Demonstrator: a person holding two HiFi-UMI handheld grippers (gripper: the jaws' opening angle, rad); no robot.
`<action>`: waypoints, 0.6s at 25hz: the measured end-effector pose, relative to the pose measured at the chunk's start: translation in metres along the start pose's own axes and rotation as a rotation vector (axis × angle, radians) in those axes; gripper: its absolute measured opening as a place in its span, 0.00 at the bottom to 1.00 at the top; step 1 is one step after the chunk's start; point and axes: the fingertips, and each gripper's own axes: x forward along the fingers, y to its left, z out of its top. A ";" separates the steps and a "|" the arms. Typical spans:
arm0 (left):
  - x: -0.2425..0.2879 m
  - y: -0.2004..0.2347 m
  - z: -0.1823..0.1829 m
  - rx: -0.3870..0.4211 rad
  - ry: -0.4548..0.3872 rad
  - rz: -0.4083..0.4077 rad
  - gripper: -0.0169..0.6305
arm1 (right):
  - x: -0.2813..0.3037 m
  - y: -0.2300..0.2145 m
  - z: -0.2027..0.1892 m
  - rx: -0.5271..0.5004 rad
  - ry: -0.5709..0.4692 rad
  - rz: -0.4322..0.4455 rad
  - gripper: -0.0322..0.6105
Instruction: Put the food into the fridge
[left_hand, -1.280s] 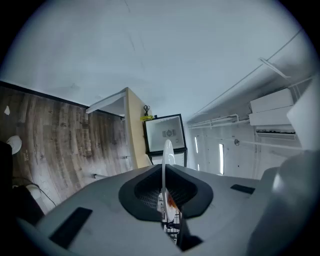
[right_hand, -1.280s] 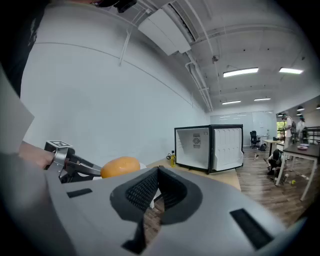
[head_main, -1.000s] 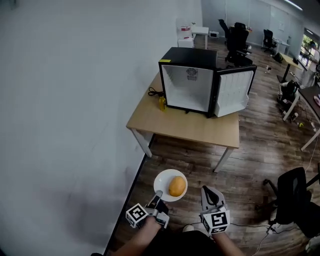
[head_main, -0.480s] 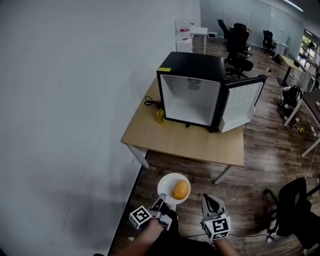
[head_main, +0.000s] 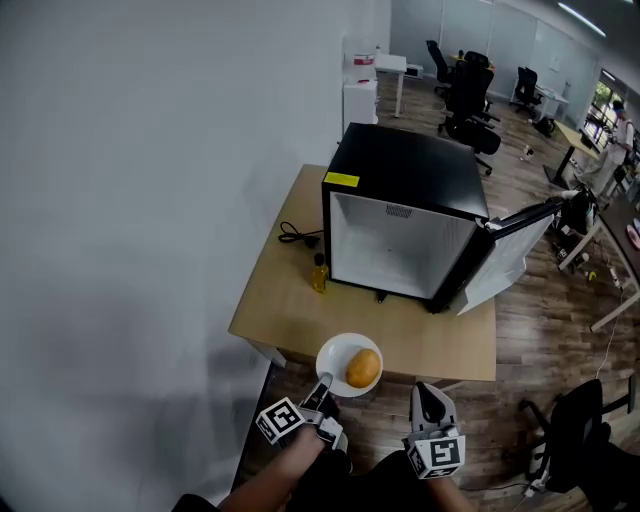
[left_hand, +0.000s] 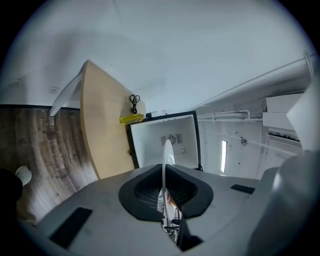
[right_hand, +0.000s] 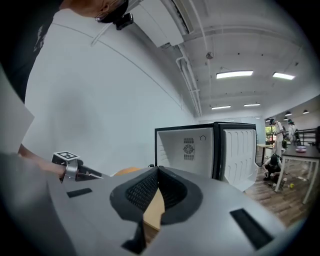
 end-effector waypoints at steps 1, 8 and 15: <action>0.011 0.000 0.009 0.000 0.000 0.001 0.06 | 0.011 0.001 0.001 -0.001 0.010 0.005 0.14; 0.093 0.017 0.043 -0.057 0.016 0.042 0.06 | 0.089 -0.026 0.001 0.027 0.042 -0.005 0.14; 0.192 0.038 0.067 -0.028 0.001 0.043 0.06 | 0.171 -0.077 0.008 0.032 0.030 0.015 0.14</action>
